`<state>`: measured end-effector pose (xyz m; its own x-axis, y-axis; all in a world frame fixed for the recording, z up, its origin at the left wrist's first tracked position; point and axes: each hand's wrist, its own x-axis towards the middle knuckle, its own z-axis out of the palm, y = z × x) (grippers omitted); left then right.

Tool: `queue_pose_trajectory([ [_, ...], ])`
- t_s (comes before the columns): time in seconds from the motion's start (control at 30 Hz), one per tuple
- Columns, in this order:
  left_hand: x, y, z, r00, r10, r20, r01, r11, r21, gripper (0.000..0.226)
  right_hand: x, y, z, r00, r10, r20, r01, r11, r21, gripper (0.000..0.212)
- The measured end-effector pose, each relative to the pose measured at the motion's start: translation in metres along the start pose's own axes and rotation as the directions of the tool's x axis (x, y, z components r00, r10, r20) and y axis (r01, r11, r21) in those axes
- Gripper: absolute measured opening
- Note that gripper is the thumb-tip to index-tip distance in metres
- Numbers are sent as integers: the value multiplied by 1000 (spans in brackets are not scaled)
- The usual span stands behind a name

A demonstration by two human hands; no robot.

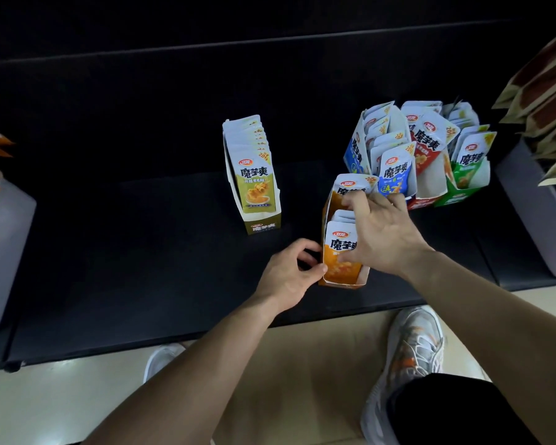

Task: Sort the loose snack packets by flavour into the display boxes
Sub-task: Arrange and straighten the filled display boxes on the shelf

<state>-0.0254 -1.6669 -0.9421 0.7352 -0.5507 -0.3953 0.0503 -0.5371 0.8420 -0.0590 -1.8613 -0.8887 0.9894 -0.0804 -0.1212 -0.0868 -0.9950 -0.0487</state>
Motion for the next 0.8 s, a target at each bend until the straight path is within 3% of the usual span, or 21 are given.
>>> queue_pose_trajectory([
  [0.07,1,-1,2,1000,-6,2,6,1000,-21,27,-9,2,6,998,13,-68,-15,1000,-16,102],
  [0.23,1,-2,8,999,-46,3,46,987,-154,28,-21,2,15,977,-38,-212,24,997,-69,75],
  [0.5,0,-2,8,999,-38,24,42,981,-191,43,-20,0,2,999,-26,27,27,999,-26,64],
  [0.8,2,-3,5,998,-26,54,34,987,-157,46,-13,1,5,998,-58,-25,54,990,-128,57],
])
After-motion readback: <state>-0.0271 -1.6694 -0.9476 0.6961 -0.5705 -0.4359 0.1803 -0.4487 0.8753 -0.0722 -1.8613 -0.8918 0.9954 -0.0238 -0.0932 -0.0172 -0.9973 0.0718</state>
